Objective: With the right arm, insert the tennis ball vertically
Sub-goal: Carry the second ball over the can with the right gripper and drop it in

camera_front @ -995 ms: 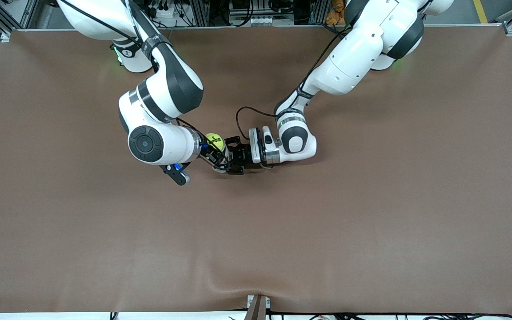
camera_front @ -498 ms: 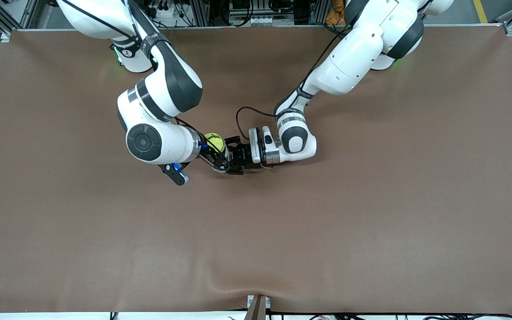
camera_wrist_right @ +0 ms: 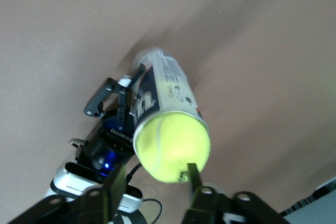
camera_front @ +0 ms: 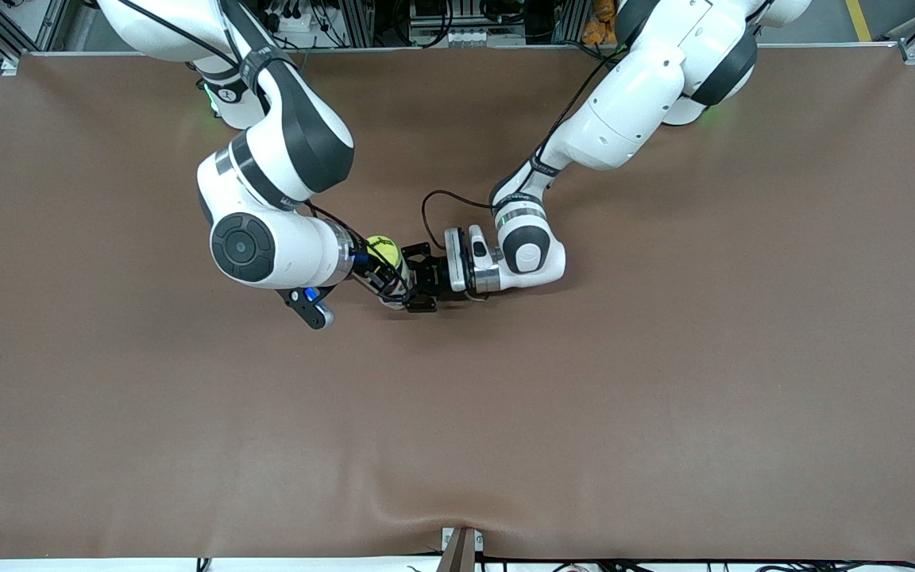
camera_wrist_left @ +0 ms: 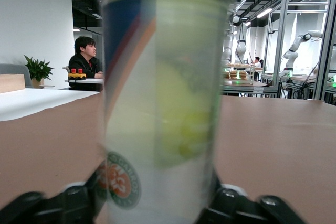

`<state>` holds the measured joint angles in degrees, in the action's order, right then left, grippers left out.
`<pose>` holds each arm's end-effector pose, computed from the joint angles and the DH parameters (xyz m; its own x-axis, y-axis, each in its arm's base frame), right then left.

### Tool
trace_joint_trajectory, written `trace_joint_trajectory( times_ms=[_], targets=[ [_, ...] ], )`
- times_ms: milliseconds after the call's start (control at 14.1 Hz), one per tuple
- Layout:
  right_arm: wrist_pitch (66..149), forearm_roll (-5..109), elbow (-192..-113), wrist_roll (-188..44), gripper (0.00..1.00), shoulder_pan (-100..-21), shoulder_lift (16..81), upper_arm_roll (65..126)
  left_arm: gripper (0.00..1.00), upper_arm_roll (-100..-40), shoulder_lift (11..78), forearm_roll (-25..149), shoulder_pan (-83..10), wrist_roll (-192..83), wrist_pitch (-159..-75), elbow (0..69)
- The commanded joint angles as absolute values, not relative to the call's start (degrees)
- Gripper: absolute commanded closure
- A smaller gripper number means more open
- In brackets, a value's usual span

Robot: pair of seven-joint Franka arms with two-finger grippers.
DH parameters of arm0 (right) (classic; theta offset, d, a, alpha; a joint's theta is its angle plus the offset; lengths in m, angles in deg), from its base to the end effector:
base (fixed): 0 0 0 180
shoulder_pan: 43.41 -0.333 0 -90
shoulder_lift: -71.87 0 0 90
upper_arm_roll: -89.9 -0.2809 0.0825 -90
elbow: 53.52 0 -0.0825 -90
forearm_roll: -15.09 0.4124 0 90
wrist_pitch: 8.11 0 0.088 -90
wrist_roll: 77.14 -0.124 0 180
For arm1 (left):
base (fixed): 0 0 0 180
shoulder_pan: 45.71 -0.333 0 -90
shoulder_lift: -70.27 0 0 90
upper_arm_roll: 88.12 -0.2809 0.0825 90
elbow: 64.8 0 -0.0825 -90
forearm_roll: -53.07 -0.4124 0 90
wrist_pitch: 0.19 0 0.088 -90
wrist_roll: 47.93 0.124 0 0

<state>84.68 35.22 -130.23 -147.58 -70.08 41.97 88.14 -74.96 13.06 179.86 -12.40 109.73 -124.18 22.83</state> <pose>0.5873 0.3610 0.3629 0.6224 -0.6696 -0.4052 -0.6929 -0.7122 0.1126 0.4660 -0.5284 0.0505 0.0399 -0.0278 0.9988 -0.9930 -0.1123 0.0366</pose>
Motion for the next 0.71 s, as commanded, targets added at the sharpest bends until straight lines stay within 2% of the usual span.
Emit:
trace_joint_trajectory(
  times_ms=[0,355,640],
  targets=[
    [83.55,36.18,-130.16,-149.99,1.00,-69.95,43.39,87.97,0.00,-74.76,12.70,183.23,-12.13,117.92,-124.29,23.44],
    [83.82,35.65,-130.25,-150.61,1.00,-70.48,42.87,88.15,0.00,-74.67,13.14,183.23,-12.31,117.39,-124.29,23.70],
    [83.38,35.83,-129.98,-150.18,1.00,-69.69,43.48,88.32,0.00,-73.71,14.81,183.23,-13.18,116.16,-124.21,27.56]
  ],
)
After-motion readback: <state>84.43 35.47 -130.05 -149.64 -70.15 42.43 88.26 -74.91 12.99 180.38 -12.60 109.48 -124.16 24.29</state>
